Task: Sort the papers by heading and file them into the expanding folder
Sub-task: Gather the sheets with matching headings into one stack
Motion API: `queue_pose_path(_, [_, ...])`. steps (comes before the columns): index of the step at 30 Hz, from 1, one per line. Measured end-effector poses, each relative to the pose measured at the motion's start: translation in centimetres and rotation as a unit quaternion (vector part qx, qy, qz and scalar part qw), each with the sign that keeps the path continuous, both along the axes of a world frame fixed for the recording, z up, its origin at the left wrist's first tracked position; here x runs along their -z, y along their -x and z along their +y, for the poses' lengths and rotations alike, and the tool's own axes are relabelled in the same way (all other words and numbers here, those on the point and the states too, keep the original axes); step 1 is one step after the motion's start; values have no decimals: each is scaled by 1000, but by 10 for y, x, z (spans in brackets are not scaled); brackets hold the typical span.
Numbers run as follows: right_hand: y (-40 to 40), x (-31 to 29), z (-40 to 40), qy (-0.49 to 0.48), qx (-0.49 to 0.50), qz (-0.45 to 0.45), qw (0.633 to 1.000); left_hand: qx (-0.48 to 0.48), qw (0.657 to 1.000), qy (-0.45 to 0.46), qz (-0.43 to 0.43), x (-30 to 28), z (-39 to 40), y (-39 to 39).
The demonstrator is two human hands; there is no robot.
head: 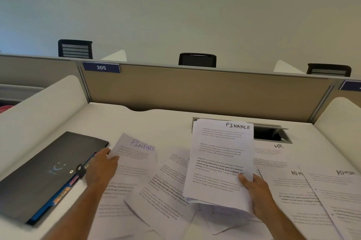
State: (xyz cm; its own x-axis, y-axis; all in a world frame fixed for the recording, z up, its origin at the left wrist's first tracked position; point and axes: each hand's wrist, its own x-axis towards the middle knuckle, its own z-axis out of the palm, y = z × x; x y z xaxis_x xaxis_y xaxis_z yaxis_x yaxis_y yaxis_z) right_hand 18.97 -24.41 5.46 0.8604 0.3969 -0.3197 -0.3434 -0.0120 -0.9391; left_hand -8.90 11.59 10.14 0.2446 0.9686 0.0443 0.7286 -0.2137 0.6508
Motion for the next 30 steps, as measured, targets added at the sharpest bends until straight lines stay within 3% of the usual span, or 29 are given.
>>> queue_pose_path(8, [8,-20,15,-65,-74,-2,995,-49,960,-190,-200,-61,17,-10])
queue_pose_path(11, [14,-31,23,-83,-105,-4,991,-23,944,-211,-253,-76,11,-18])
queue_pose_path(14, [20,-42,32,-99,-137,1,986,3,939,-169,-300,-84,0,-36])
queue_pose_path(17, [26,-54,42,-100,-159,-2,982,60,935,-46,-345,-82,-19,-55])
queue_pose_path(23, [34,-61,51,-99,-182,18,978,207,853,233,-418,-68,-74,-83])
queue_pose_path(27, [41,-55,46,-100,-161,24,982,203,857,271,-387,-62,-93,-90])
queue_pose_path(30, [44,-55,43,-90,-151,-3,984,210,877,221,-371,-62,-102,-93])
